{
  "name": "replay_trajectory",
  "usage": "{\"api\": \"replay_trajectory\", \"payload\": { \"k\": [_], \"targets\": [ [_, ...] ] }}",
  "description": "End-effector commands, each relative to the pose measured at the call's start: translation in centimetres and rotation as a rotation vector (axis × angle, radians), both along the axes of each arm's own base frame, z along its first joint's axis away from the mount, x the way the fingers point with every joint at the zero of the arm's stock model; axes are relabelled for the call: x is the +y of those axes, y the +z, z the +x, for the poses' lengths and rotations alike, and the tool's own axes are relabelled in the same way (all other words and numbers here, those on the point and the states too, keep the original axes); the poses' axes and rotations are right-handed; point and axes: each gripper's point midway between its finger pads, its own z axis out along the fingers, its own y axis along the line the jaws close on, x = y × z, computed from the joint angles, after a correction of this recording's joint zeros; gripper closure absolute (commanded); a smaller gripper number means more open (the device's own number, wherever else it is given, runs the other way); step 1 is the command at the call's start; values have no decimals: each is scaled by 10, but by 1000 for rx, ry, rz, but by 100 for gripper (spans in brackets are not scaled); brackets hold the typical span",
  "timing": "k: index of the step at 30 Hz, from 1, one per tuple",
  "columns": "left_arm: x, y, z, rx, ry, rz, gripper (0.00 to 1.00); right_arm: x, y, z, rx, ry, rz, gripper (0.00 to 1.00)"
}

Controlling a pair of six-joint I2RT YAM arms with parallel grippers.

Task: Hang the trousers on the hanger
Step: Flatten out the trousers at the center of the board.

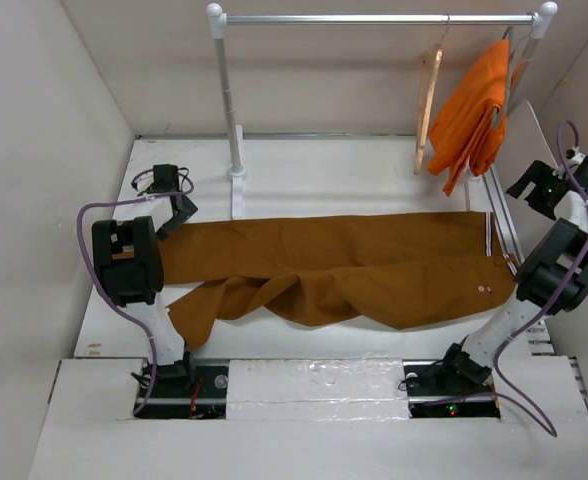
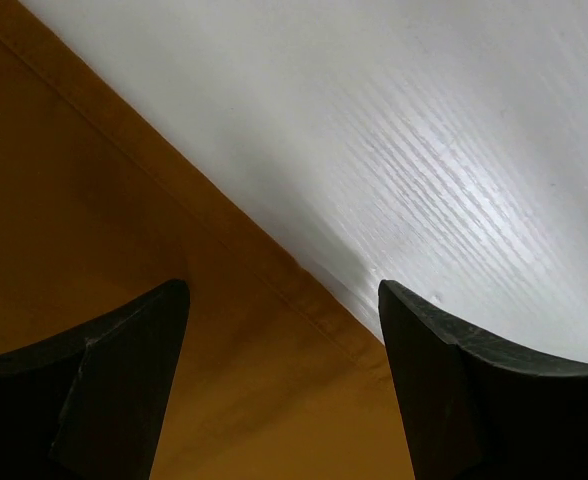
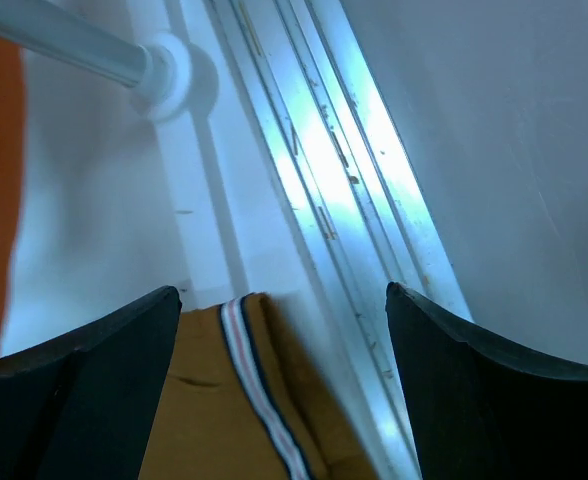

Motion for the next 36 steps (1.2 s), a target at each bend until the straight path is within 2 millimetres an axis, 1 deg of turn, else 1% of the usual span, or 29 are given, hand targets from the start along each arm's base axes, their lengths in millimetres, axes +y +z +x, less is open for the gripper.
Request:
{"api": "replay_trajectory", "payload": {
  "k": [1,2,3,4,6,7,8,9,11,12,14,15,16,17,18,19,20,21,22,24,25,26,27,28,30,31,33,35,36],
  "targets": [
    [1,-1,0,1,8,-18,27,9,-35,-1,123,136,-13,11],
    [1,-1,0,4,12,-15,26,8,-46,-1,141,144,-6,11],
    [5,-2,-1,6,16,-15,26,14,-51,2,142,166,-5,11],
    [6,-2,-1,11,14,-10,26,15,-54,2,142,179,-6,13],
    [8,-10,-4,40,18,0,26,29,-67,6,155,215,5,15],
    [8,-12,-5,49,17,3,26,33,-71,7,148,237,12,15],
    [8,-18,-7,65,14,2,26,41,-76,8,149,263,24,16],
    [7,-21,-8,69,8,-2,26,48,-85,6,167,279,30,17],
    [7,-24,-10,76,6,0,28,46,-84,8,149,281,10,18],
    [7,-26,-11,78,4,-1,29,50,-90,4,151,285,21,21],
    [5,-30,-13,83,-3,-8,38,50,-87,6,128,274,15,25],
    [5,-30,-13,86,-4,-5,42,51,-85,8,113,280,19,32],
    [6,-31,-14,89,-8,-4,60,52,-84,8,108,278,22,37],
    [4,-31,-13,86,-15,-9,72,52,-83,9,102,276,20,42],
    [4,-31,-13,90,-17,-8,83,52,-82,10,96,274,22,58],
    [4,-31,-13,92,-18,-7,100,52,-81,10,94,266,26,68],
    [4,-31,-14,96,-20,-7,100,51,-76,11,82,264,14,76],
    [4,-32,-12,96,-25,-7,100,51,-72,12,73,251,16,87],
    [4,-32,-10,98,-31,-6,100,47,-67,11,59,234,14,91],
    [4,-31,-8,103,-35,-8,100,44,-56,13,36,220,-2,98],
    [7,-28,-1,87,-26,-15,100,44,-52,14,25,209,-3,99],
    [5,-26,3,78,-30,-26,100,37,-43,16,0,195,-21,100],
    [5,-24,9,64,-36,-31,100,36,-36,18,-16,189,-29,100],
    [9,-17,20,37,-30,-34,100,35,-30,20,-32,175,-24,100],
    [8,-10,29,24,-35,-38,100,35,-17,26,-82,177,-36,100],
    [9,-2,43,1,-37,-38,100,31,-12,25,-98,165,-37,100],
    [11,7,52,-6,-36,-32,100,31,-1,31,-136,158,-33,100],
    [14,22,69,-51,-37,-21,100,24,8,32,-159,134,-39,100],
    [14,22,69,-50,-37,-21,100,17,10,32,-170,123,-48,100]
  ]
}}
